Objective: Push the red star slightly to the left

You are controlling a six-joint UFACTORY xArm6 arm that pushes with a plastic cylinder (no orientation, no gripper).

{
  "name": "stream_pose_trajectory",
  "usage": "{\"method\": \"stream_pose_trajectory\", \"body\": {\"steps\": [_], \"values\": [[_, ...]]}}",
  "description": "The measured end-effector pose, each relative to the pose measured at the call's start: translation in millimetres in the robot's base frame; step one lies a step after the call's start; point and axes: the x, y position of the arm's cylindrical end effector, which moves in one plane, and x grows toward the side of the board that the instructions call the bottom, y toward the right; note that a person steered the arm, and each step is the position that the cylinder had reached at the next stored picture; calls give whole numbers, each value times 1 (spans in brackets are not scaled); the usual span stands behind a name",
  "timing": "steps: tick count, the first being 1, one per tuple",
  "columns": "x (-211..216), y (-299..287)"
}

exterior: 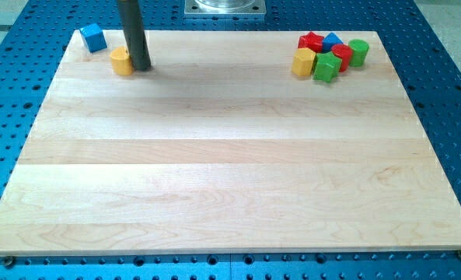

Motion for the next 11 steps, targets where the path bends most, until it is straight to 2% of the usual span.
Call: {"method": "stream_pose_trajectory", "body": {"steps": [1,2,3,5,8,9,11], "values": [[5,28],[-4,110],[-33,171],[-89,250],[-95,400],[-92,414],[-58,359]]}}
